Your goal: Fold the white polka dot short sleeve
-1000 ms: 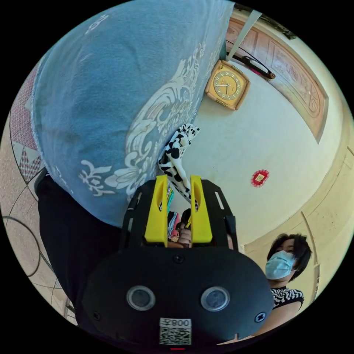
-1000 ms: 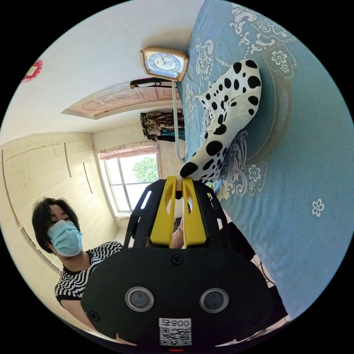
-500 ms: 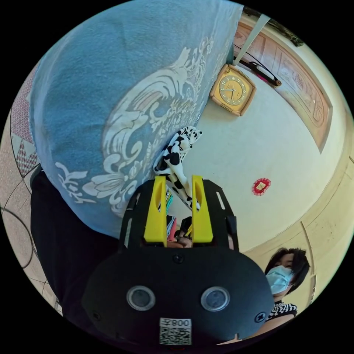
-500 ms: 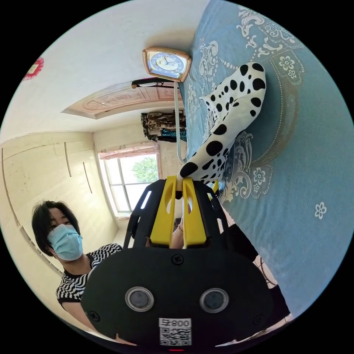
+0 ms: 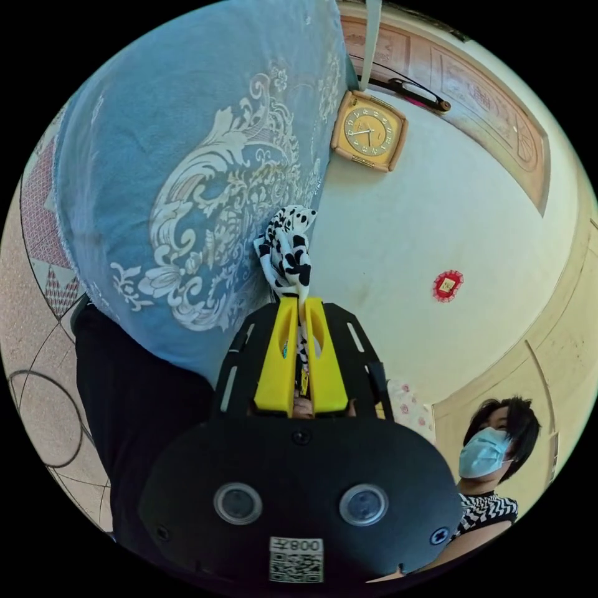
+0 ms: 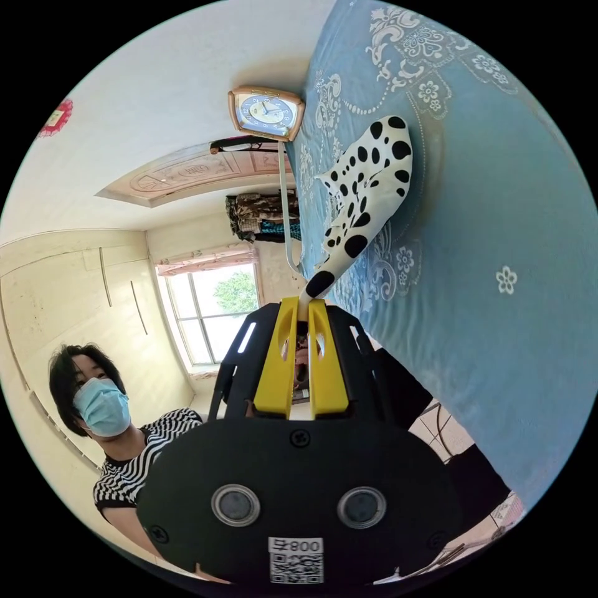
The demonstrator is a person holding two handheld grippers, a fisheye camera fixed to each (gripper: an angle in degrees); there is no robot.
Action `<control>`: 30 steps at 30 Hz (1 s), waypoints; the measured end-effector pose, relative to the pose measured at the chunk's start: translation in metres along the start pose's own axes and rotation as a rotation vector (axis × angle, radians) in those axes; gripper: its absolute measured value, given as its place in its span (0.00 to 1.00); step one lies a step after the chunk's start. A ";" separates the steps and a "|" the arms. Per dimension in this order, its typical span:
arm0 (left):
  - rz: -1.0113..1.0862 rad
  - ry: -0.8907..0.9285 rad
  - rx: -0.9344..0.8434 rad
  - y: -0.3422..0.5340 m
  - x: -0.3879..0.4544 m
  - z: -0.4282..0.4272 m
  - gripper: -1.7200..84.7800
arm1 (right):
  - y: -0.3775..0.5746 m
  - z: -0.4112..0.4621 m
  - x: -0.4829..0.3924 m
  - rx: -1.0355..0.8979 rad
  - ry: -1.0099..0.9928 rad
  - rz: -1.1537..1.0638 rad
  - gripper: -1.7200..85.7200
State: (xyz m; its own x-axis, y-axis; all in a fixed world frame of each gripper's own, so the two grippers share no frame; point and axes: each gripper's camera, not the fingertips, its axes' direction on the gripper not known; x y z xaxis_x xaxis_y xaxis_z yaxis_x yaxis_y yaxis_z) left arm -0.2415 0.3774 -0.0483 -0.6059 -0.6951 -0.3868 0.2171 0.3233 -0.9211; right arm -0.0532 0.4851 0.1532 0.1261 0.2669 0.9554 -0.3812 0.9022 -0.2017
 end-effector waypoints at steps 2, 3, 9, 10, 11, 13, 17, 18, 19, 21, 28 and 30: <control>0.021 -0.001 -0.029 0.016 -0.010 0.003 0.05 | 0.022 0.001 -0.010 0.005 0.002 0.001 0.04; 0.027 -0.002 -0.036 0.020 -0.013 0.004 0.05 | 0.038 0.003 -0.019 0.010 0.001 -0.001 0.04; 0.132 -0.017 -0.096 0.061 -0.033 0.017 0.05 | 0.111 0.007 -0.077 0.044 0.007 -0.064 0.04; 0.154 -0.015 -0.109 0.068 -0.037 0.020 0.05 | 0.118 0.007 -0.084 0.048 0.007 -0.074 0.04; 0.176 -0.009 -0.122 0.076 -0.042 0.023 0.05 | 0.133 0.007 -0.099 0.055 0.008 -0.095 0.04; 0.211 -0.001 -0.141 0.087 -0.049 0.028 0.05 | 0.155 0.006 -0.120 0.066 0.013 -0.128 0.04; 0.290 0.023 -0.190 0.113 -0.068 0.044 0.05 | 0.211 0.002 -0.169 0.099 0.013 -0.201 0.04; 0.299 0.027 -0.198 0.116 -0.072 0.047 0.05 | 0.227 0.000 -0.182 0.112 0.011 -0.219 0.04; 0.316 0.036 -0.215 0.123 -0.079 0.053 0.05 | 0.235 -0.001 -0.188 0.120 0.011 -0.227 0.04; 0.334 0.051 -0.241 0.134 -0.093 0.062 0.05 | 0.268 -0.007 -0.212 0.149 0.005 -0.258 0.04; 0.394 0.090 -0.353 0.165 -0.154 0.110 0.05 | 0.354 -0.027 -0.271 0.247 -0.010 -0.332 0.04; 0.406 0.098 -0.385 0.171 -0.170 0.124 0.05 | 0.382 -0.035 -0.291 0.283 -0.008 -0.352 0.04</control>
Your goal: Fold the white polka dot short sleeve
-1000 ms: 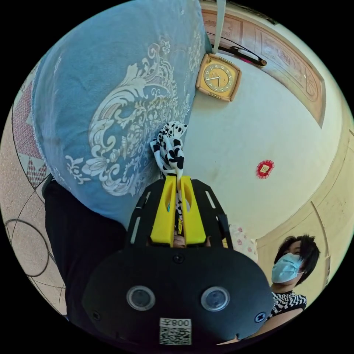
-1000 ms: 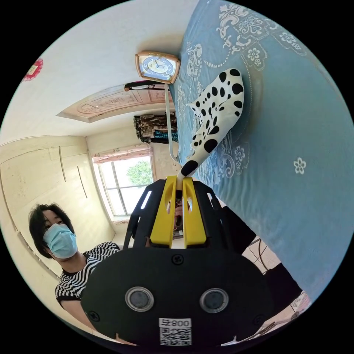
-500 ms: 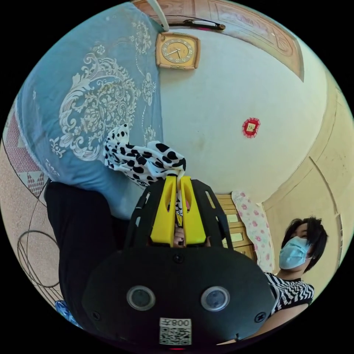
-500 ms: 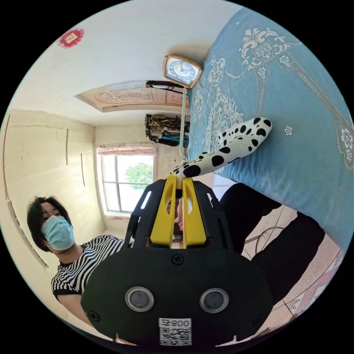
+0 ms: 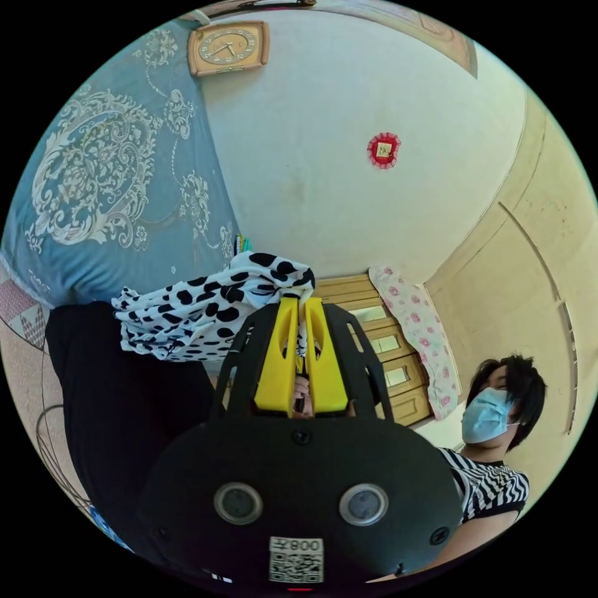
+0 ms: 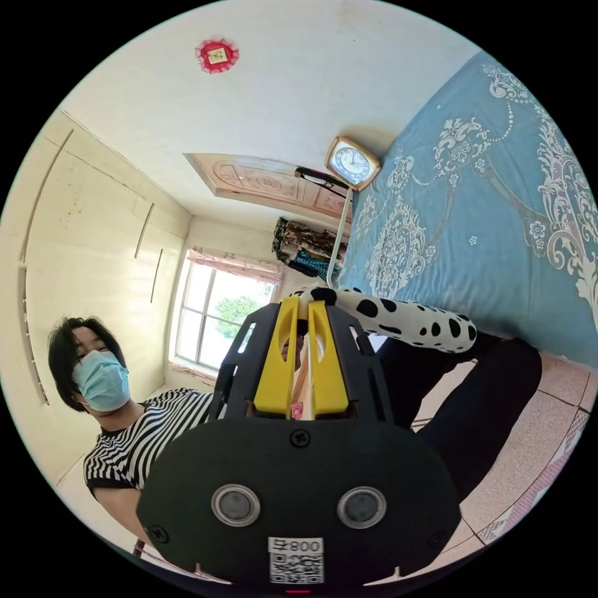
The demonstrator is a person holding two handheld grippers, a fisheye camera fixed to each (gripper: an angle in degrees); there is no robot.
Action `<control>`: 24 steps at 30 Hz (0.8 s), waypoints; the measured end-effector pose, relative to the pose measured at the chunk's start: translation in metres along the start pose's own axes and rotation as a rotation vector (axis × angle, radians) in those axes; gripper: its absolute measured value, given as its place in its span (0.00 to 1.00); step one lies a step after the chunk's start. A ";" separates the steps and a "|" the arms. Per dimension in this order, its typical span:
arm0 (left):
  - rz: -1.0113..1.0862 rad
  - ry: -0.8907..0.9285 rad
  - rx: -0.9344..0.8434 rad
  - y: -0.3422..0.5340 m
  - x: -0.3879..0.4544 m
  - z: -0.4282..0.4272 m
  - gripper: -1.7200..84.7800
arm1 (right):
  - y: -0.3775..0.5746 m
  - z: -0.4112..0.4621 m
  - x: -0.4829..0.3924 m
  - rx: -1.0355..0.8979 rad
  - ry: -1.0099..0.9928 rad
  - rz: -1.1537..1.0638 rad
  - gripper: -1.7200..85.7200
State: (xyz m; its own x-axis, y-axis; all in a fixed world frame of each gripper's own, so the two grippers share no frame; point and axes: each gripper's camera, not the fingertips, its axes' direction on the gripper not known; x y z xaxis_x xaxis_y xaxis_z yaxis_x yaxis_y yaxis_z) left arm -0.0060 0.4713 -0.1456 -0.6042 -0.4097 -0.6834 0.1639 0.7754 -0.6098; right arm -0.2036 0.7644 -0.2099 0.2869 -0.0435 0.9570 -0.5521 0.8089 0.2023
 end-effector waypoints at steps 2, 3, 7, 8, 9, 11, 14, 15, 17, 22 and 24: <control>0.012 0.011 -0.040 0.008 -0.023 0.020 0.04 | 0.012 -0.011 -0.020 0.024 0.004 -0.012 0.04; 0.014 0.013 -0.050 0.010 -0.029 0.025 0.04 | 0.019 -0.018 -0.033 0.040 0.007 -0.019 0.04; 0.016 0.026 -0.126 0.019 -0.076 0.064 0.05 | 0.038 -0.038 -0.069 0.092 0.015 -0.036 0.04; 0.014 0.027 -0.146 0.021 -0.091 0.075 0.05 | 0.043 -0.045 -0.080 0.111 0.018 -0.041 0.04; 0.014 0.027 -0.156 0.022 -0.098 0.080 0.05 | 0.047 -0.052 -0.091 0.127 0.020 -0.044 0.04; 0.008 0.033 -0.194 0.023 -0.127 0.104 0.05 | 0.052 -0.061 -0.107 0.151 0.027 -0.049 0.04; 0.005 0.036 -0.238 0.021 -0.166 0.134 0.05 | 0.056 -0.076 -0.130 0.187 0.037 -0.055 0.04; 0.005 0.035 -0.246 0.020 -0.174 0.140 0.05 | 0.057 -0.082 -0.138 0.199 0.040 -0.053 0.04; 0.001 0.023 -0.283 0.015 -0.206 0.167 0.05 | 0.055 -0.091 -0.147 0.216 0.047 -0.046 0.04; -0.008 -0.031 -0.360 -0.009 -0.279 0.233 0.05 | 0.030 -0.120 -0.158 0.238 0.084 0.003 0.04; -0.013 -0.059 -0.382 -0.025 -0.309 0.263 0.05 | 0.001 -0.138 -0.159 0.233 0.120 0.031 0.04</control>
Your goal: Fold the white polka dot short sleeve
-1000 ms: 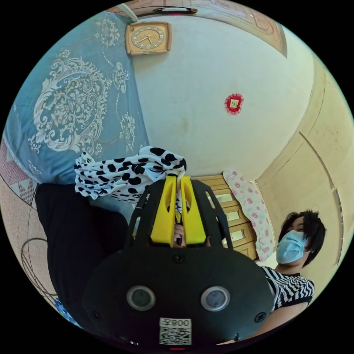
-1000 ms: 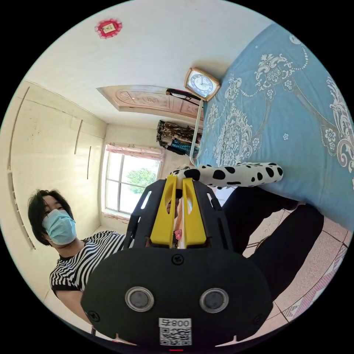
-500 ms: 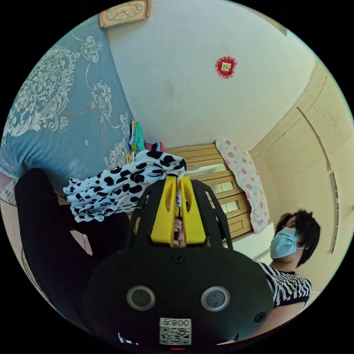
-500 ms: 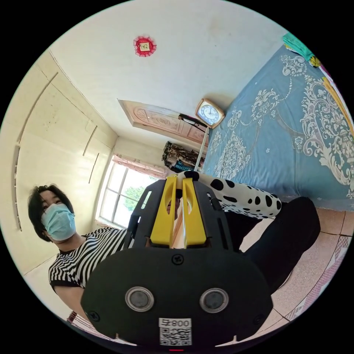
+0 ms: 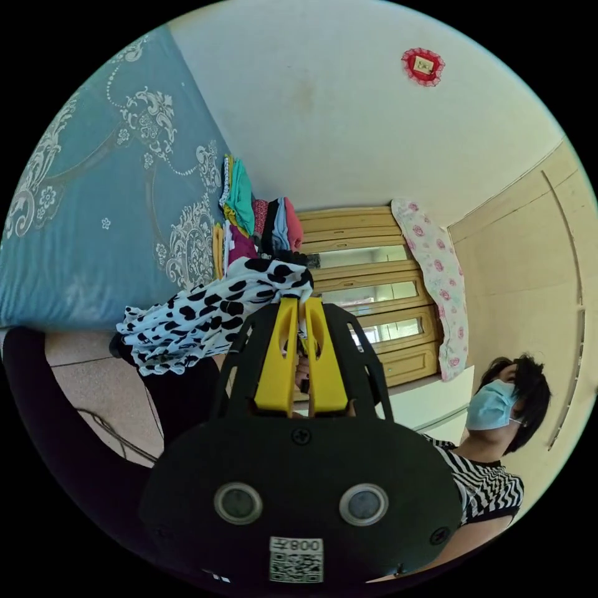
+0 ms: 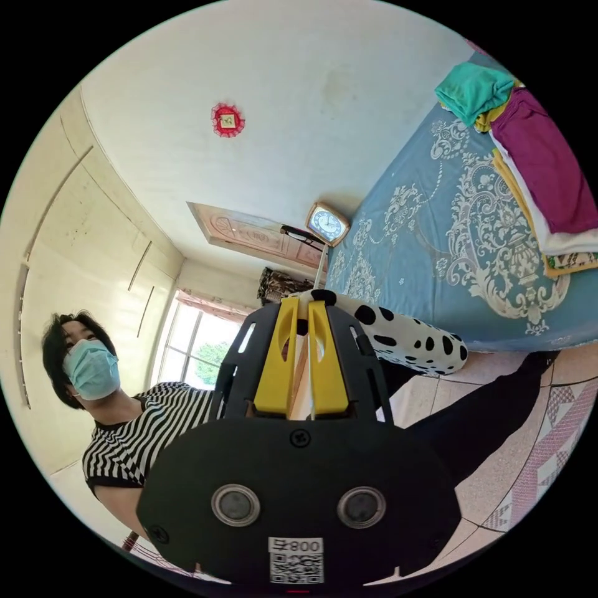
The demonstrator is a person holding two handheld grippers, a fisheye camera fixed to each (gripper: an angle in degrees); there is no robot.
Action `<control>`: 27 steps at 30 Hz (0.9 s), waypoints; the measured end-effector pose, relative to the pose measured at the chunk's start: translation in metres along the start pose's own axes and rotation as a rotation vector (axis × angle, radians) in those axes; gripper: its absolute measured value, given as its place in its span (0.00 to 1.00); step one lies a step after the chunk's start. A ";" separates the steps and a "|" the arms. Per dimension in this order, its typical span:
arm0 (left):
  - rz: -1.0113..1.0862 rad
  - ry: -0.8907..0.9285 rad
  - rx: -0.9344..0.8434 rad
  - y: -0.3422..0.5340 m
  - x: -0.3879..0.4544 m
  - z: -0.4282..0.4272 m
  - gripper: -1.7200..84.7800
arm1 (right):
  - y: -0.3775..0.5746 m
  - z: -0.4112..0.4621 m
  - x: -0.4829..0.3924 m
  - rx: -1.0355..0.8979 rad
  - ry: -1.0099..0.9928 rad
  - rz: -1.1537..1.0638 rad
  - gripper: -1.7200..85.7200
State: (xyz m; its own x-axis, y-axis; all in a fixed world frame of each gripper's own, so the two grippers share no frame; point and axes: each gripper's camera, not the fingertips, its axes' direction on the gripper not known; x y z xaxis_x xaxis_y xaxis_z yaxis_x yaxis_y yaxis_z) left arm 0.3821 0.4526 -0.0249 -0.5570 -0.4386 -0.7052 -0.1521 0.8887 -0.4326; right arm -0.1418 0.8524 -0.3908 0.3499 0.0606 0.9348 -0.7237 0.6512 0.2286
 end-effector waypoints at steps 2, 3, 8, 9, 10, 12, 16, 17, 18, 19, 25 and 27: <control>-0.013 -0.019 -0.015 -0.044 -0.039 0.033 0.05 | -0.036 -0.007 -0.001 -0.012 0.028 0.005 0.04; -0.014 -0.019 -0.018 -0.057 -0.049 0.042 0.05 | -0.066 -0.011 -0.002 -0.014 0.039 0.004 0.04; 0.105 0.005 0.008 -0.202 -0.090 0.125 0.05 | -0.222 -0.030 -0.036 -0.031 0.113 -0.092 0.04; 0.135 0.006 0.016 -0.219 -0.089 0.134 0.05 | -0.263 -0.037 -0.055 -0.030 0.136 -0.143 0.04; 0.202 0.019 0.023 -0.251 -0.086 0.154 0.05 | -0.282 -0.041 -0.065 -0.029 0.146 -0.169 0.04; 0.292 0.035 0.042 -0.294 -0.083 0.181 0.05 | -0.352 -0.062 -0.104 0.013 0.211 -0.267 0.04; 0.447 0.029 0.043 -0.366 -0.107 0.246 0.05 | -0.423 -0.090 -0.135 0.084 0.282 -0.368 0.05; 0.458 0.017 0.040 -0.381 -0.128 0.265 0.05 | -0.439 -0.095 -0.134 0.094 0.324 -0.382 0.05; 0.453 0.014 0.038 -0.387 -0.140 0.274 0.05 | -0.452 -0.098 -0.126 0.103 0.396 -0.370 0.05; 0.432 0.005 0.029 -0.400 -0.171 0.294 0.05 | -0.458 -0.099 -0.118 0.103 0.428 -0.359 0.05; 0.150 -0.144 -0.119 -0.420 -0.372 0.385 0.05 | -0.476 -0.095 0.042 0.033 0.691 0.004 0.05; 0.074 -0.156 -0.180 -0.414 -0.417 0.398 0.06 | -0.460 -0.089 0.099 -0.027 0.811 0.158 0.06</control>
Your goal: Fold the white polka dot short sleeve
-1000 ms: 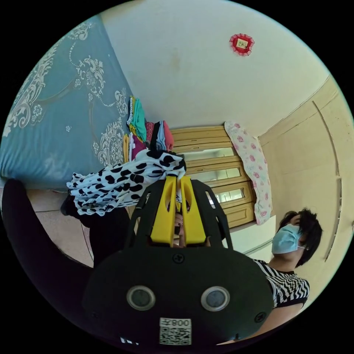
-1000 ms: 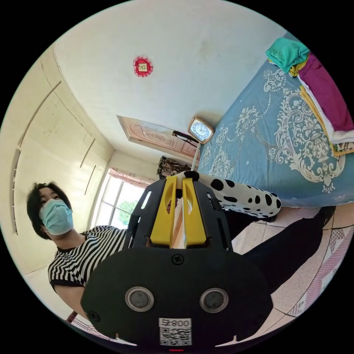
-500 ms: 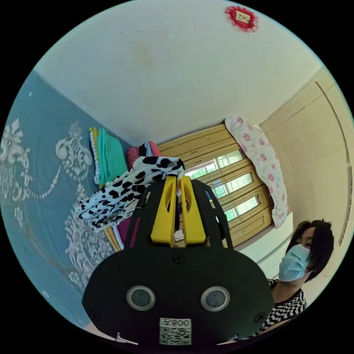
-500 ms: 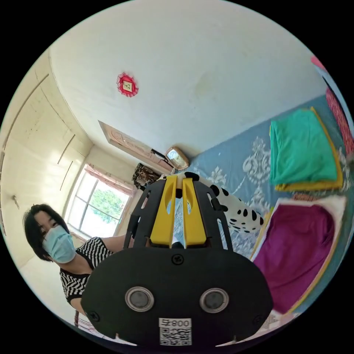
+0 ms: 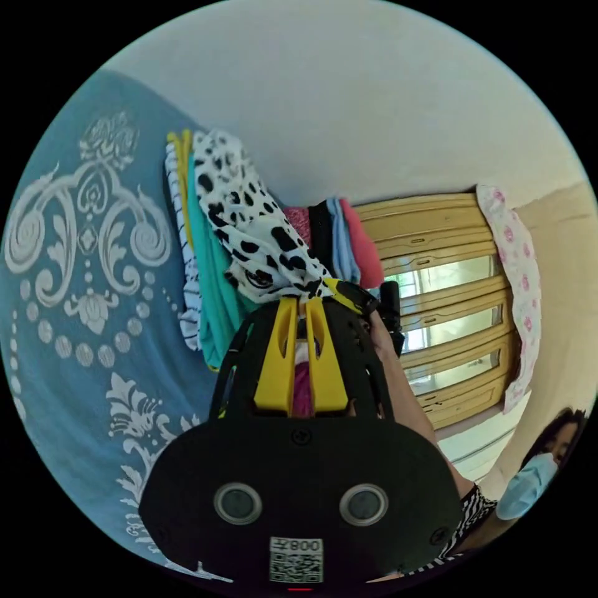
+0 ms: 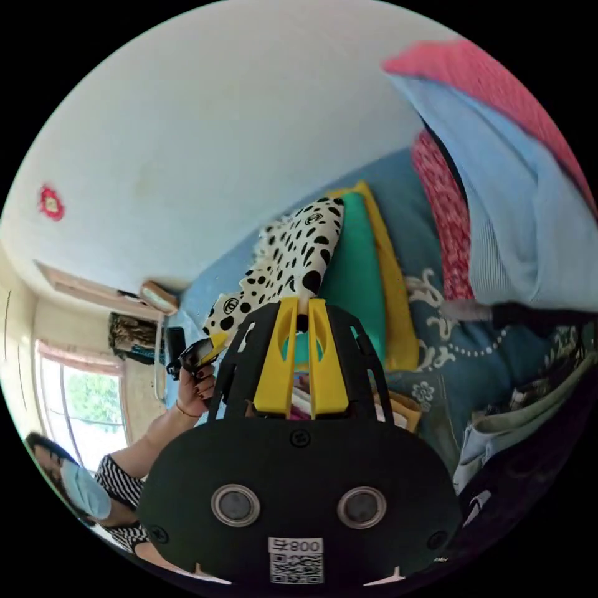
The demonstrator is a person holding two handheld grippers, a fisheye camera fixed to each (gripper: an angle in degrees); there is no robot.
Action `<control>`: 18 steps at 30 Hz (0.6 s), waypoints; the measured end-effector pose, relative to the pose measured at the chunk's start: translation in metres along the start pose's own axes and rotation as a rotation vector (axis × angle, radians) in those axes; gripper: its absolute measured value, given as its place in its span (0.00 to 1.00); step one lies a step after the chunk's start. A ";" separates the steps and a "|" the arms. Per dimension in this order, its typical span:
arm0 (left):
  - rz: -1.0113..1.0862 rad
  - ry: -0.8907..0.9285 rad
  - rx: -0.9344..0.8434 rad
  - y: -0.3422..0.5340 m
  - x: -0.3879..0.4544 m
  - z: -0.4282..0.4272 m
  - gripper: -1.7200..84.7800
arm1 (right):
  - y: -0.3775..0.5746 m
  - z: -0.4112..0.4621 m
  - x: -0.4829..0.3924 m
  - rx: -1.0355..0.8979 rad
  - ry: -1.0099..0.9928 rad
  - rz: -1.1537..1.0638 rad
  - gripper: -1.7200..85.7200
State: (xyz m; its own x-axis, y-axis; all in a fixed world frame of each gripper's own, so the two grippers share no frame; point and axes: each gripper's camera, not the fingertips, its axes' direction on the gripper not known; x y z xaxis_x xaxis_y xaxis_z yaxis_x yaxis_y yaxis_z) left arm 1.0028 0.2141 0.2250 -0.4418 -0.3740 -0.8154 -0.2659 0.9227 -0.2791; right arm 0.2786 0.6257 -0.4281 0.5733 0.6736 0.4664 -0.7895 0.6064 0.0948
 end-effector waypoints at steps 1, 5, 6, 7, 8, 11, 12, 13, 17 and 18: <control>-0.002 0.037 -0.002 0.005 -0.018 0.006 0.06 | 0.004 0.007 0.006 -0.010 0.004 0.011 0.06; 0.023 0.073 -0.008 0.014 -0.047 -0.001 0.09 | 0.035 0.014 0.023 0.083 -0.124 0.042 0.07; 0.024 0.084 -0.005 0.016 -0.049 -0.005 0.10 | 0.046 0.010 0.023 0.111 -0.115 0.055 0.08; 0.028 0.098 0.009 0.020 -0.054 -0.015 0.11 | 0.051 0.008 0.022 0.123 -0.107 0.062 0.09; 0.025 0.100 0.021 0.025 -0.057 -0.025 0.11 | 0.064 0.002 0.019 0.151 -0.081 0.082 0.10; 0.031 0.175 0.033 0.042 -0.057 -0.054 0.11 | 0.101 -0.010 0.002 0.189 -0.023 0.079 0.11; 0.030 0.212 0.038 0.046 -0.056 -0.059 0.10 | 0.121 -0.016 -0.012 0.206 -0.012 0.045 0.11; 0.021 0.312 0.048 0.056 -0.055 -0.070 0.10 | 0.133 -0.019 -0.020 0.215 -0.014 0.023 0.11; 0.058 0.539 0.070 0.098 -0.034 -0.107 0.06 | 0.247 -0.027 -0.100 0.282 -0.181 -0.255 0.10; 0.062 0.537 0.066 0.105 -0.029 -0.112 0.06 | 0.286 -0.025 -0.131 0.267 -0.254 -0.360 0.10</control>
State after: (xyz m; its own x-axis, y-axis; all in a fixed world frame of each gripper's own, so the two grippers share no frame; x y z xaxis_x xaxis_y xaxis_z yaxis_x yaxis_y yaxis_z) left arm 0.8918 0.3114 0.2766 -0.8351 -0.2982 -0.4622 -0.1792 0.9419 -0.2839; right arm -0.0169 0.7207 -0.4840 0.7739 0.2977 0.5590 -0.5993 0.6294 0.4946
